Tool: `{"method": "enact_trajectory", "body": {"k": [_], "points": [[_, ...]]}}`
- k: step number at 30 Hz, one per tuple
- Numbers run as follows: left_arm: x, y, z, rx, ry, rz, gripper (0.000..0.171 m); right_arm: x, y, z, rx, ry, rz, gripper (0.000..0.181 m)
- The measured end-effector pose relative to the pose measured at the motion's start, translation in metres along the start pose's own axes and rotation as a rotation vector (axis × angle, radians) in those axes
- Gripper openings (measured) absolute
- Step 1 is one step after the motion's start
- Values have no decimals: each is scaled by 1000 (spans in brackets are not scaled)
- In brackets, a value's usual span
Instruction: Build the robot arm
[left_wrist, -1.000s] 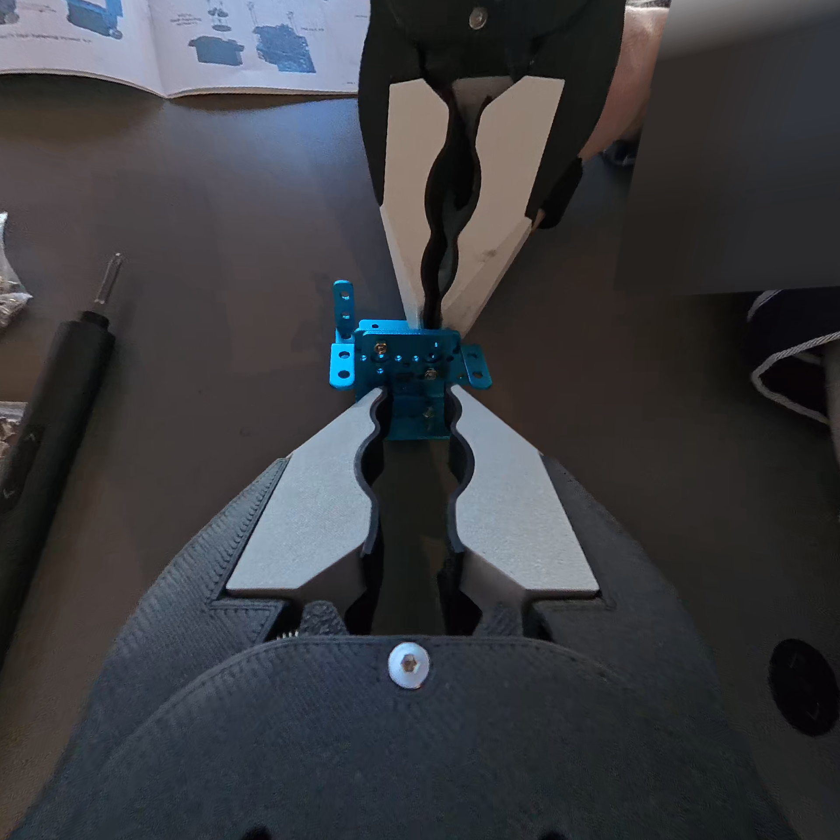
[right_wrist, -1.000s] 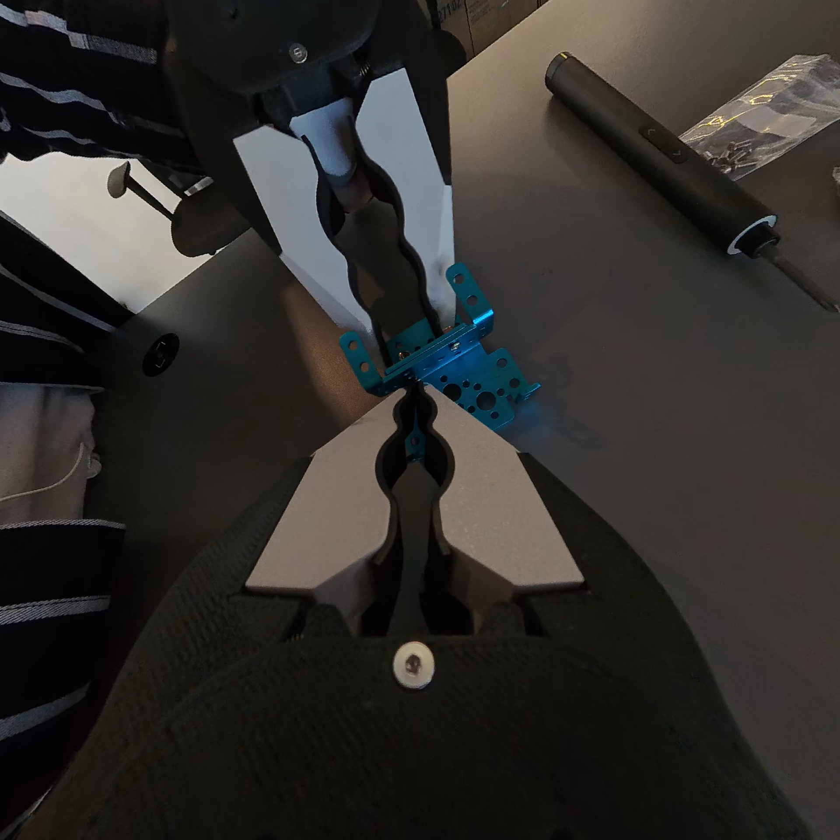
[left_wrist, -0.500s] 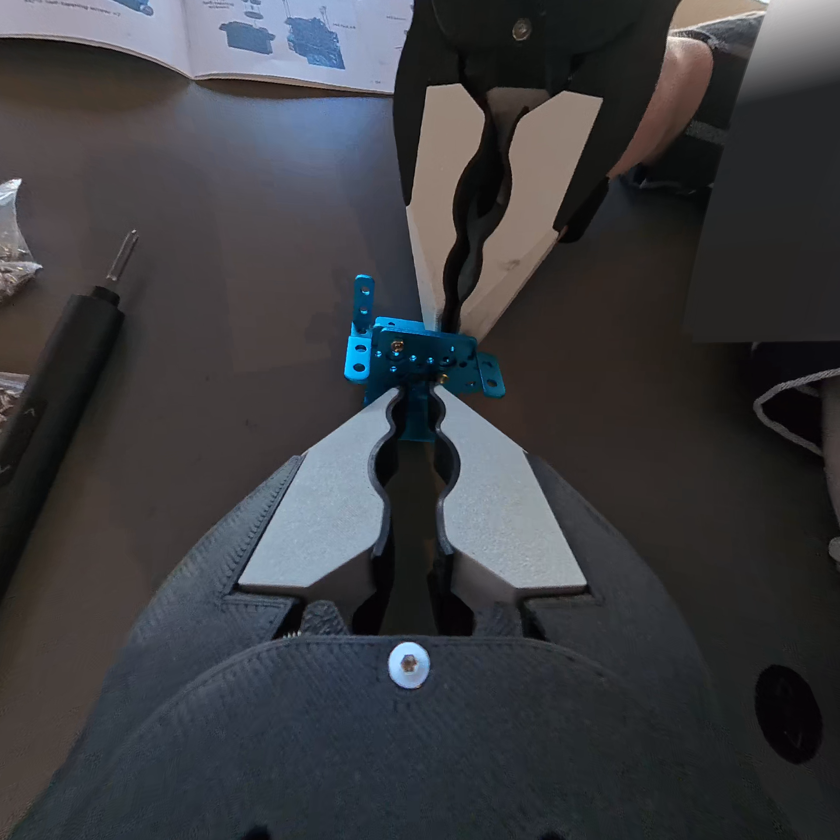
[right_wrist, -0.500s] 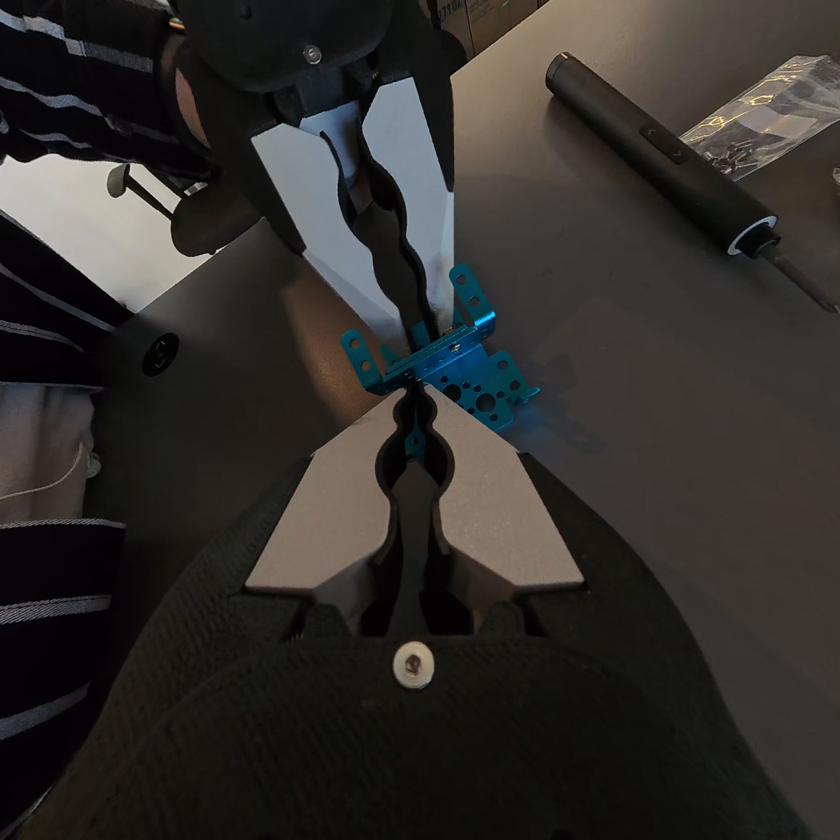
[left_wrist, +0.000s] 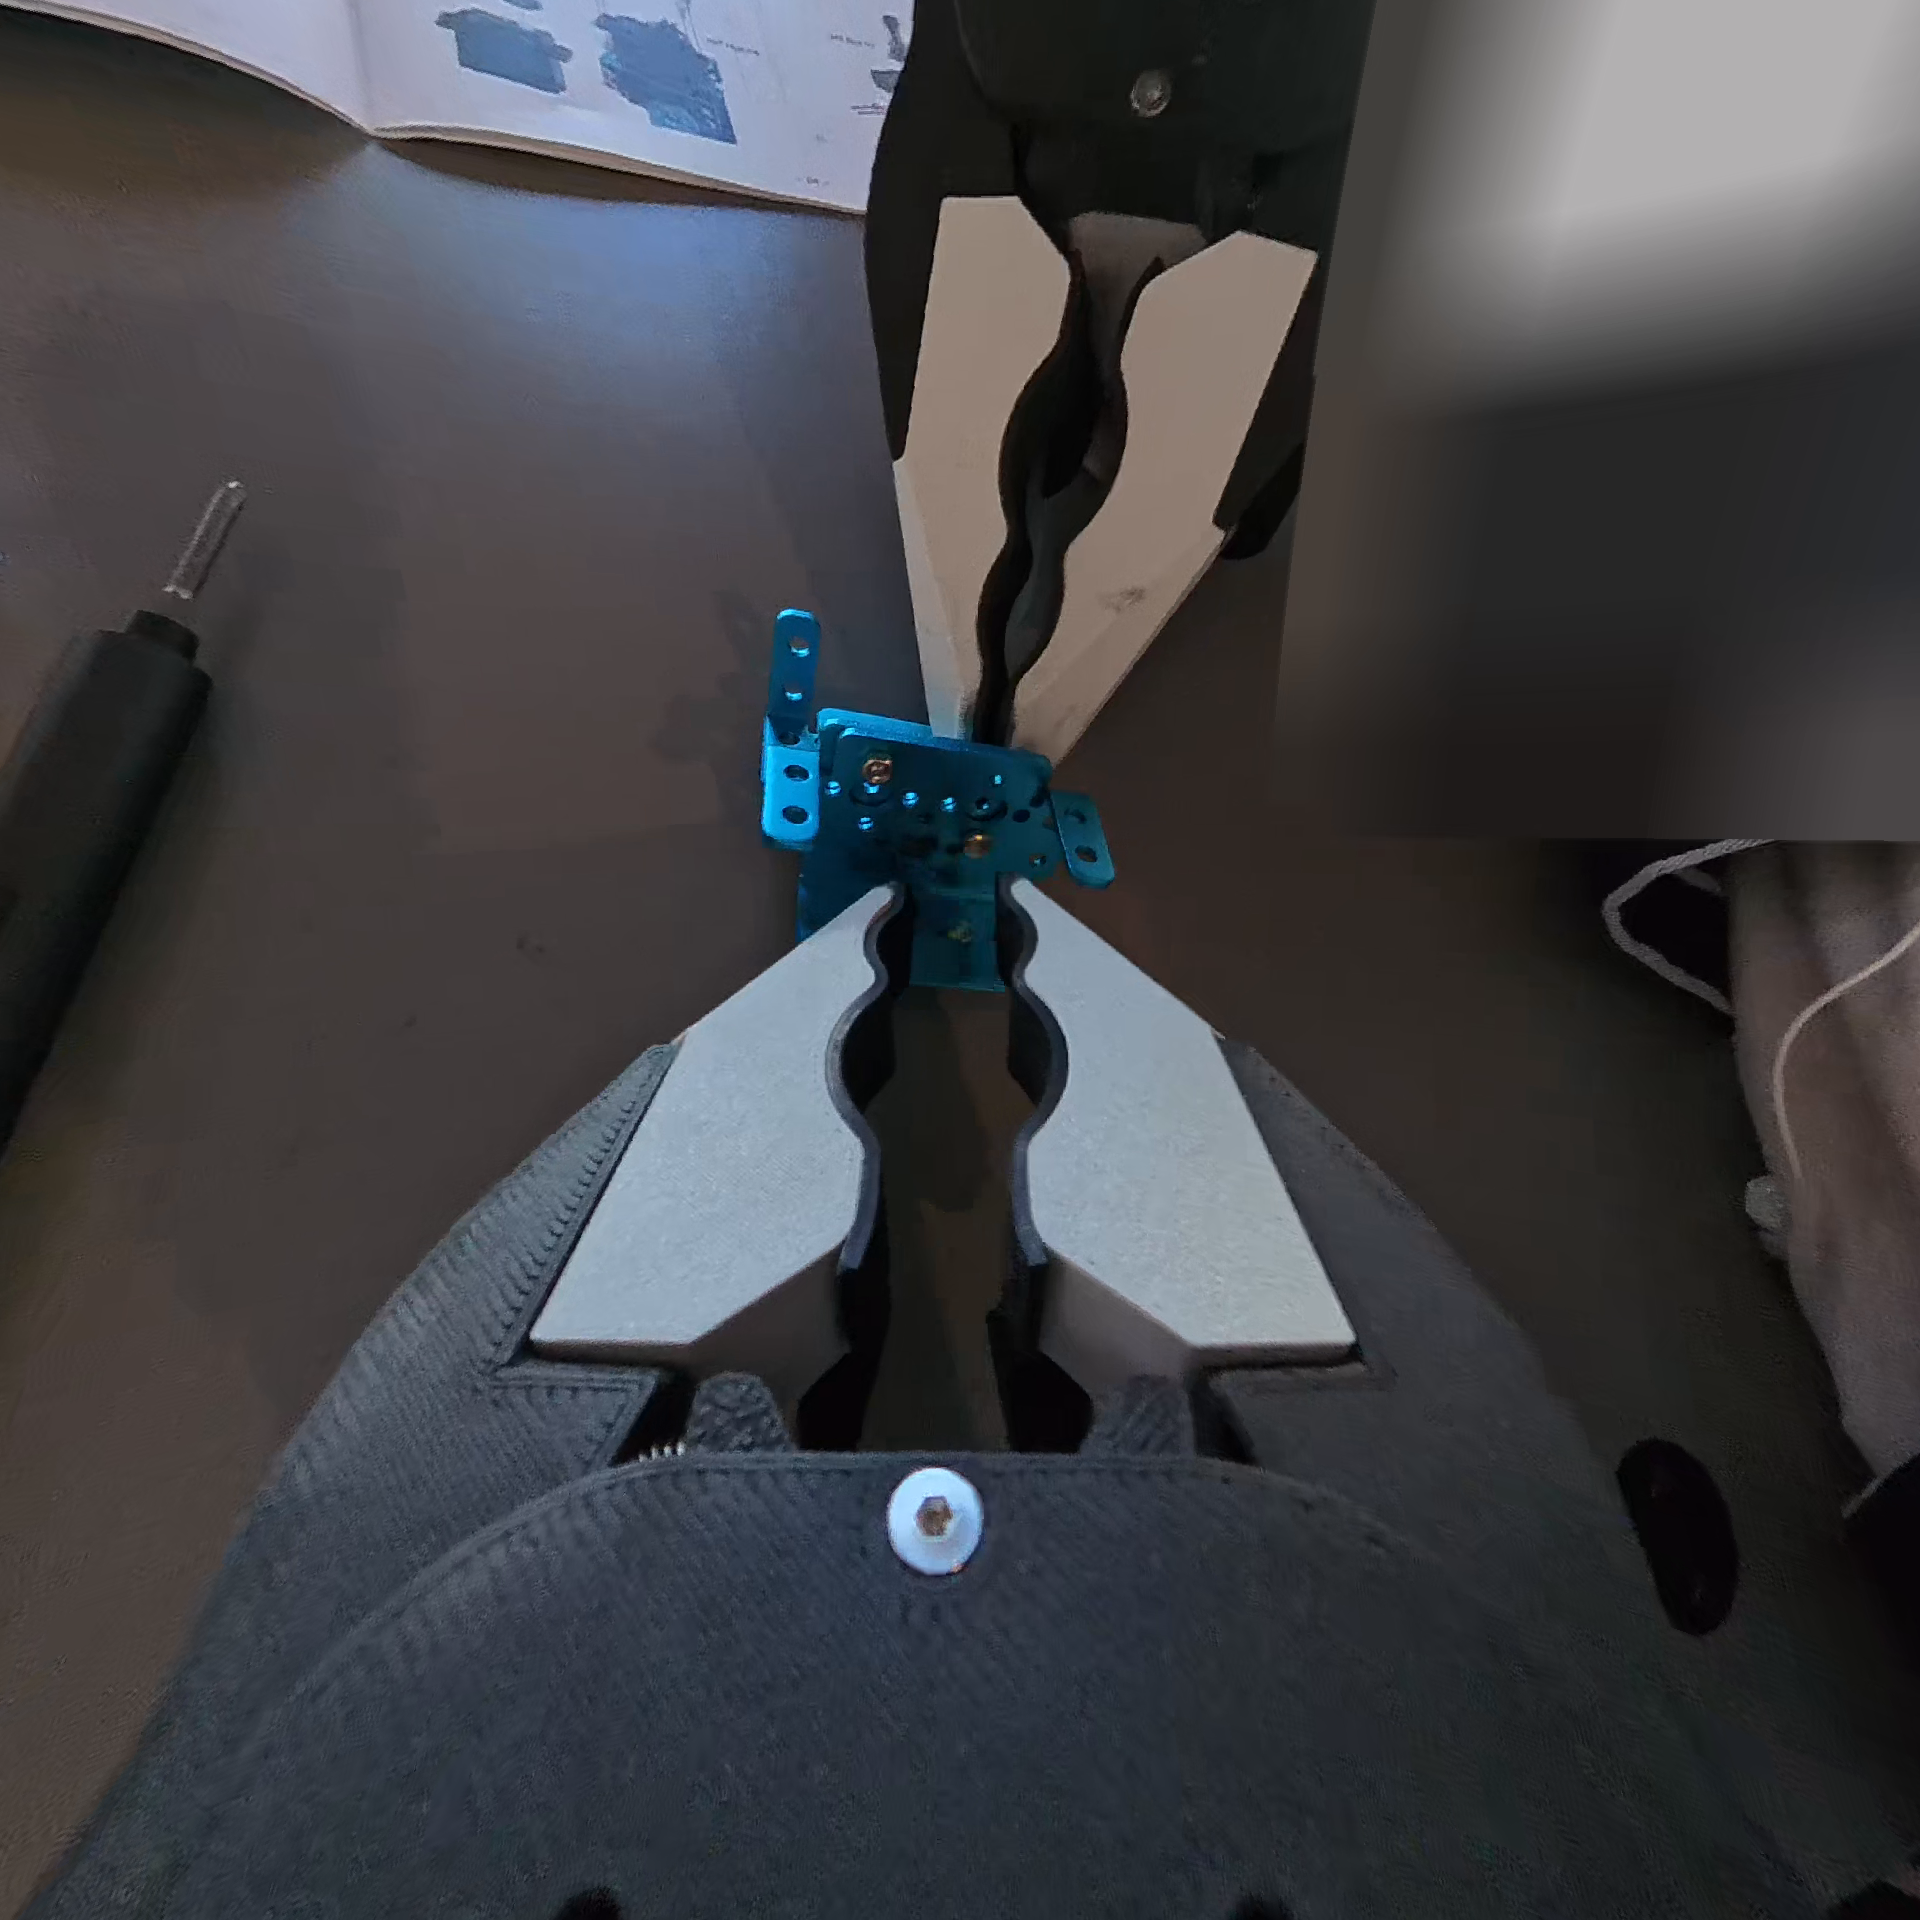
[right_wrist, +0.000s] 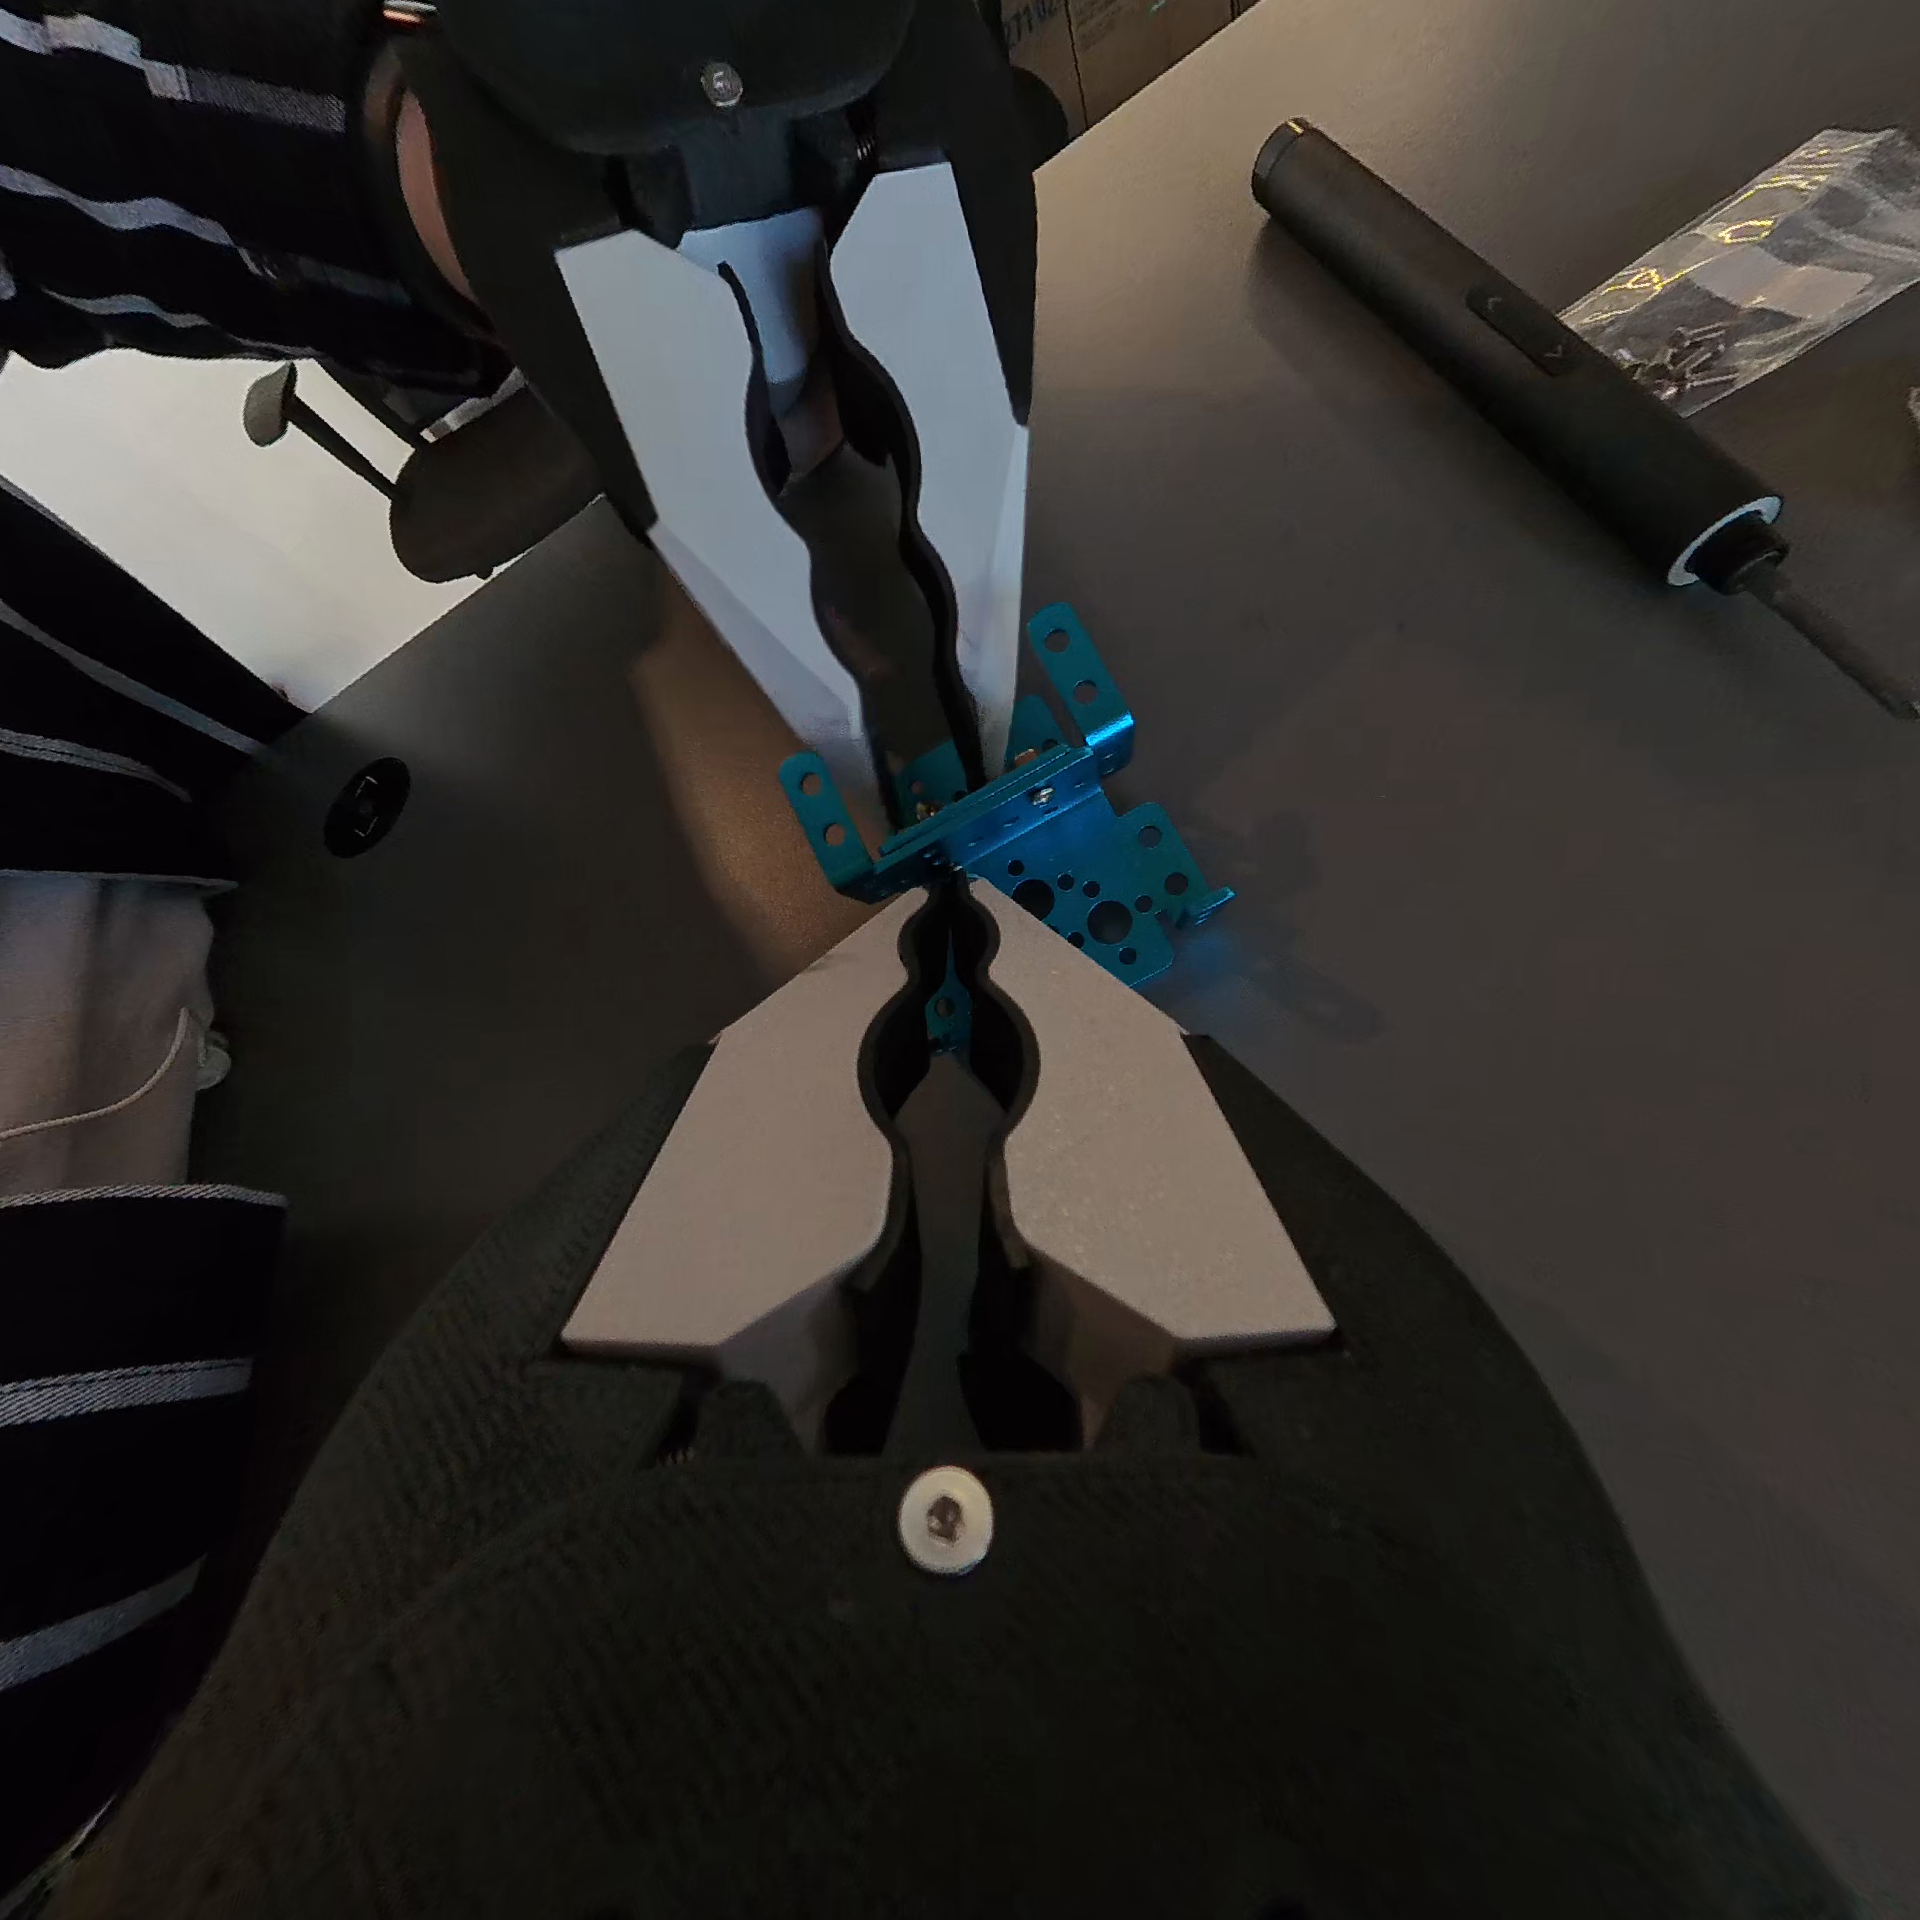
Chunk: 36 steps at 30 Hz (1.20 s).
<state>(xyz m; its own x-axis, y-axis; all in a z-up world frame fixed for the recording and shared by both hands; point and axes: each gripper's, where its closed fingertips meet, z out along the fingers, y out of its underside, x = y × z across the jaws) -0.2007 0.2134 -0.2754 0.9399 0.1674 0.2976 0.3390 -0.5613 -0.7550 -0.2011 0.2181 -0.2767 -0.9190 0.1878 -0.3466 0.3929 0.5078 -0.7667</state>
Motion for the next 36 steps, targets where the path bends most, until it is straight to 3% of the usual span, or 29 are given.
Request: {"method": "enact_trajectory", "body": {"k": [9, 21, 36], "points": [[-4, -8, 0, 59, 62, -174, 22, 0, 0, 0, 0, 0, -2, 1], [-4, -7, 3, 44, 66, -207, 25, 0, 0, 0, -1, 0, -4, 1], [-2, -1, 5, -7, 39, -174, 16, 0, 0, 1, -1, -1, -3, 1]]}}
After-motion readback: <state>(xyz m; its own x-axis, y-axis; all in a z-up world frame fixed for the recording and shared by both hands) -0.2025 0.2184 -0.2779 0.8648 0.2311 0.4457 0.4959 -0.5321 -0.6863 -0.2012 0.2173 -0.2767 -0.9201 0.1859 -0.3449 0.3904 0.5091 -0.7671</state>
